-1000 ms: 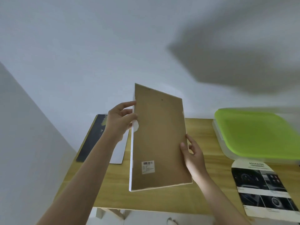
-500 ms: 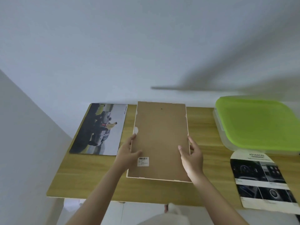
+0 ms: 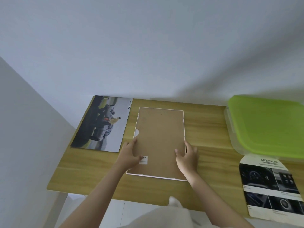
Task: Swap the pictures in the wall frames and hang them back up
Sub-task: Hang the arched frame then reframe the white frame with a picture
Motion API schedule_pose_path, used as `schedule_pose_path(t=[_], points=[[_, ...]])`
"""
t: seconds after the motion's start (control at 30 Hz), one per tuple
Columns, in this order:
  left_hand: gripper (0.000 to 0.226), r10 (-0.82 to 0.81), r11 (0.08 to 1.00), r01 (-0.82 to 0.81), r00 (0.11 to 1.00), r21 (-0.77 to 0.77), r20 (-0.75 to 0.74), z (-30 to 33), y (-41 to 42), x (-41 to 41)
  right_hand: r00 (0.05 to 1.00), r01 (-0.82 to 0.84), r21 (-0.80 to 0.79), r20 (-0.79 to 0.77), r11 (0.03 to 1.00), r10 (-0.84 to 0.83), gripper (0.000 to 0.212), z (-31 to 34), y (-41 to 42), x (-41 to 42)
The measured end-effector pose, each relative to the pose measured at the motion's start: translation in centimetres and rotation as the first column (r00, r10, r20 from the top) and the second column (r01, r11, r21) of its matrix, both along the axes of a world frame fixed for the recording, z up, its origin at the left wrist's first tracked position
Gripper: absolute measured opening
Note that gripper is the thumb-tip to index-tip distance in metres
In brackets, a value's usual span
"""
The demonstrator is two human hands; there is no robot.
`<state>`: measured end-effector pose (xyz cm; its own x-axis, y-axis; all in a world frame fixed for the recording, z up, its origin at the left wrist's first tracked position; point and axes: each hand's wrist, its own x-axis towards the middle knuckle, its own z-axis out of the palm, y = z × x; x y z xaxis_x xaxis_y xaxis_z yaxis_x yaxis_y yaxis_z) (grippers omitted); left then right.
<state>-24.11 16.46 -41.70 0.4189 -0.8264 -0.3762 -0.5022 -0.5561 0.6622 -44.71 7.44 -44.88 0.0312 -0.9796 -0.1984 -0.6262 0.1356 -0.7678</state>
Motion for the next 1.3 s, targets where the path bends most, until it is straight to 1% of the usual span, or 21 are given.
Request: schedule_pose_path(t=[0.2, 0.3, 0.4, 0.53, 0.67, 0.77, 0.83, 0.97, 1.03, 1.13, 1.3], points=[[0.078, -0.030, 0.999, 0.027, 0.992, 0.025, 0.123, -0.5, -0.2, 0.1, 0.998, -0.057, -0.008, 0.006, 0.998, 0.057, 0.057, -0.1, -0.5, 0.1], [0.072, -0.036, 0.999, 0.030, 0.985, 0.040, 0.171, -0.6, -0.1, 0.2, 0.992, -0.127, -0.002, -0.002, 0.992, 0.127, 0.060, 0.0, -0.3, -0.1], [0.075, -0.019, 0.998, 0.010, 0.987, 0.055, 0.160, -0.6, 0.0, 1.1, 0.980, -0.197, -0.007, 0.007, 0.980, 0.197, 0.061, 0.2, 0.3, -0.5], [0.090, -0.061, 0.990, 0.045, 0.992, 0.136, 0.115, -0.4, -0.6, 2.7, 0.953, -0.303, 0.041, 0.007, 0.952, 0.303, 0.065, 0.9, 1.3, -2.0], [0.102, -0.139, 0.971, 0.118, 0.986, 0.210, 0.087, 0.4, -1.7, 3.6, 0.909, -0.411, 0.147, -0.006, 0.900, 0.416, 0.086, 1.1, 2.8, -4.1], [0.104, -0.135, 0.973, 0.122, 0.989, 0.198, 0.056, 0.5, -2.1, 4.1, 0.910, -0.410, 0.140, -0.001, 0.901, 0.414, 0.093, 1.0, 3.5, -4.5], [0.097, -0.099, 0.983, 0.093, 0.995, 0.159, 0.029, 0.4, -2.3, 4.4, 0.921, -0.388, 0.128, 0.005, 0.913, 0.390, 0.094, 1.0, 3.7, -4.2], [0.061, 0.021, 0.996, -0.018, 0.999, 0.089, -0.028, 0.3, -3.0, 4.8, 0.927, -0.374, 0.113, 0.010, 0.921, 0.375, 0.093, 1.3, 3.9, -3.8], [0.051, 0.064, 0.997, -0.061, 0.997, 0.057, -0.047, 0.2, -3.3, 5.1, 0.927, -0.374, 0.108, 0.002, 0.921, 0.376, 0.093, 1.4, 4.0, -3.8], [0.044, 0.125, 0.992, -0.124, 0.988, 0.020, -0.090, 0.1, -3.3, 5.0, 0.927, -0.372, 0.106, -0.008, 0.922, 0.375, 0.093, 1.6, 4.1, -3.7], [0.042, 0.179, 0.984, -0.177, 0.970, 0.025, -0.164, 0.2, -3.4, 5.3, 0.931, -0.361, 0.129, -0.017, 0.924, 0.366, 0.097, 1.9, 4.0, -3.4]])
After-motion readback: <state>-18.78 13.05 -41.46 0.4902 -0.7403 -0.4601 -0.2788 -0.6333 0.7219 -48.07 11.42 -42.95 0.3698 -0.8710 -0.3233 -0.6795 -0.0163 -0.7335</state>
